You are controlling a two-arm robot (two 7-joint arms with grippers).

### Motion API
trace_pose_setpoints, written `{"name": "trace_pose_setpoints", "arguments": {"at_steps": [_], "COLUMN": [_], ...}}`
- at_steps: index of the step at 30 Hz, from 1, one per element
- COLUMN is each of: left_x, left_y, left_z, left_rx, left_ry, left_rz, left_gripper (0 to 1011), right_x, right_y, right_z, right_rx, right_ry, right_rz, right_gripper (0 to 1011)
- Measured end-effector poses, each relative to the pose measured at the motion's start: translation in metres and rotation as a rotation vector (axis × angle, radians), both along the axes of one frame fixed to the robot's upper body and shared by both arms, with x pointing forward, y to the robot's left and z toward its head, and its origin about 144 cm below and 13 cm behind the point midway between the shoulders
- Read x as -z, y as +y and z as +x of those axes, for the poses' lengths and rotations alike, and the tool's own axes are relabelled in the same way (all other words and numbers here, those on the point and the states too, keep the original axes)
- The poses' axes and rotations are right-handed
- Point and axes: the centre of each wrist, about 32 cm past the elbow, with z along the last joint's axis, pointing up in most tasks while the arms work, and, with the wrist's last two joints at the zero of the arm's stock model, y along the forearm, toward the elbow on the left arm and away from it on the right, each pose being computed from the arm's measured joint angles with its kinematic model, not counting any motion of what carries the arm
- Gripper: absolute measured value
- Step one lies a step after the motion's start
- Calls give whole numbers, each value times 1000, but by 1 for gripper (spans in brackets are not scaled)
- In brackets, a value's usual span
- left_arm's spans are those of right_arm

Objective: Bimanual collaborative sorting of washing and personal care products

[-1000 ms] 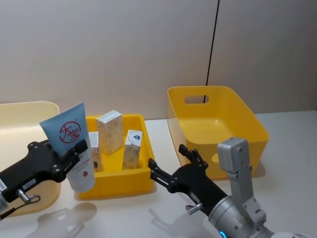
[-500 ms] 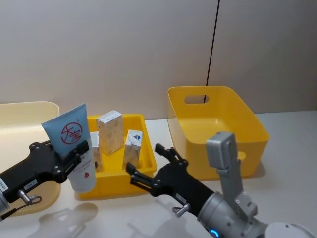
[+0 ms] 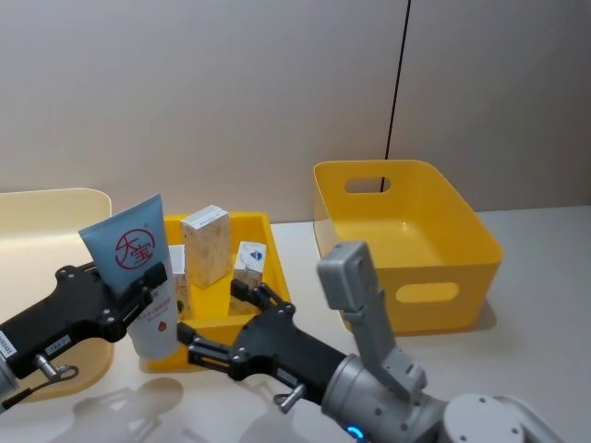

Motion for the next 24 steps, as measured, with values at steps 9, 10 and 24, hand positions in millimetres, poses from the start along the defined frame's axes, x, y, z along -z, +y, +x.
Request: {"name": "trace_pose_setpoints", "arguments": {"at_steps": [9, 10, 24], "left_x": [0, 0, 0], "left_y": [0, 0, 0], "left_z": [0, 0, 0], "left_rx": [0, 0, 0], "left_ry": [0, 0, 0], "left_rz": [0, 0, 0], "left_gripper": [285, 284, 284], "right_x": [2, 3, 6], "right_y": [20, 22, 46], "right_z": [7, 8, 20], "right_rx": [-15, -15, -35], "right_ry": [12, 11, -10], "right_rz": [-49, -52, -85], "right_gripper": [1001, 1001, 1001]}}
